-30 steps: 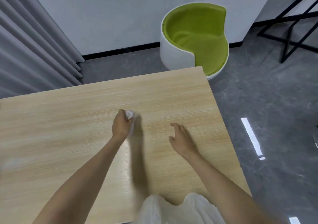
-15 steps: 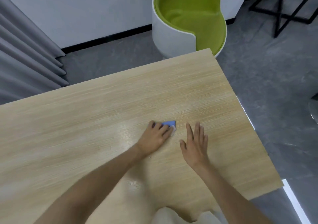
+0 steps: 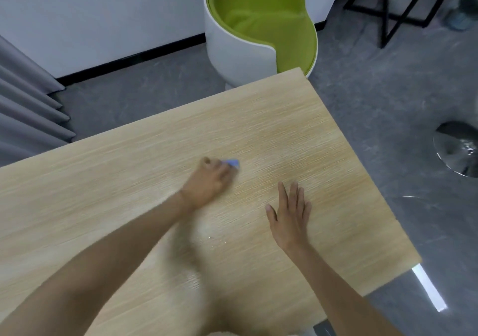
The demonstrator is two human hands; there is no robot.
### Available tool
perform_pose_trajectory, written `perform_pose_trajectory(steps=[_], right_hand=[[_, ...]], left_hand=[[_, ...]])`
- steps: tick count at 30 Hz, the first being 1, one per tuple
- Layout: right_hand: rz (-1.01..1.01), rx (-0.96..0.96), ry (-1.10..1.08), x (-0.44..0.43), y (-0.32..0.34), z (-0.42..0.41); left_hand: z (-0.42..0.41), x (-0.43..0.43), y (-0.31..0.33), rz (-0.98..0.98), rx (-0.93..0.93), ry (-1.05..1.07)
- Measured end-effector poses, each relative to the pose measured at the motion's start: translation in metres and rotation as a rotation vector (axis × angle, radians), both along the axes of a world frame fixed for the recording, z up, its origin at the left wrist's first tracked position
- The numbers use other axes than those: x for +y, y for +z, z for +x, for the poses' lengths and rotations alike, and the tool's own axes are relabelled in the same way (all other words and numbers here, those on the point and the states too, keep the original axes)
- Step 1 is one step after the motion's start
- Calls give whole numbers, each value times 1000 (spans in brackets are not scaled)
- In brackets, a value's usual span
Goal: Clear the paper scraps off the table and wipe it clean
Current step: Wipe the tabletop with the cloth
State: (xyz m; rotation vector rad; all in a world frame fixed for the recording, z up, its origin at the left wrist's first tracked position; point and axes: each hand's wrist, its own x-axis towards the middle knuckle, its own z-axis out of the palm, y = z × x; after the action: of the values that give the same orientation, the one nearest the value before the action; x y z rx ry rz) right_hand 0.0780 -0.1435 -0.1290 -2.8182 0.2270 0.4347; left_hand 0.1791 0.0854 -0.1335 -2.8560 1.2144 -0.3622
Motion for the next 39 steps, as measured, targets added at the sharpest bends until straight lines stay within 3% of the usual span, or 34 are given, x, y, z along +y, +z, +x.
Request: perform_pose_trajectory(steps=[2, 4, 6, 8, 11, 14, 15, 18, 21, 23, 25, 27, 29, 32, 35, 39], right_hand=[[6, -23, -5, -1, 1, 4], [29, -45, -16, 1, 3, 11], [81, -91, -21, 7, 8, 19], [201, -130, -31, 17, 19, 30], [565, -80, -224, 41, 40, 53], [1011, -15, -466, 58, 62, 69], [1099, 11, -498, 61, 66, 69], [1105, 2, -428, 66, 70, 58], [1072, 3, -354, 71, 65, 49], [947, 52, -217, 69, 55, 42], [633, 33, -17, 62, 42, 35], [372, -63, 135, 53, 34, 30], [228, -127, 205, 46, 30, 28], [91, -141, 155, 38, 25, 29], [45, -152, 53, 31, 16, 28], [-29, -158, 51, 23, 0, 29]], left_hand=[[31, 20, 12, -200, 207, 495], [41, 21, 25, -592, 518, 698], [36, 1, 39, -1002, 750, 666], [20, -23, 53, -1280, 963, 622], [1, -47, 65, -1572, 1228, 665], [-8, -56, 69, -1825, 1370, 765], [-9, -57, 70, -1894, 1402, 809], [-12, -49, 70, -2061, 1632, 827], [-15, -39, 71, -1953, 1839, 919], [-11, -35, 71, -1889, 1682, 1045], [0, -24, 73, -1654, 1235, 1138], [13, -6, 72, -1052, 612, 1098], [22, 10, 57, -591, 210, 892], [14, 5, 24, -248, 122, 658], [-14, -20, 3, -258, 165, 556], [-30, -20, -5, -91, 119, 82]])
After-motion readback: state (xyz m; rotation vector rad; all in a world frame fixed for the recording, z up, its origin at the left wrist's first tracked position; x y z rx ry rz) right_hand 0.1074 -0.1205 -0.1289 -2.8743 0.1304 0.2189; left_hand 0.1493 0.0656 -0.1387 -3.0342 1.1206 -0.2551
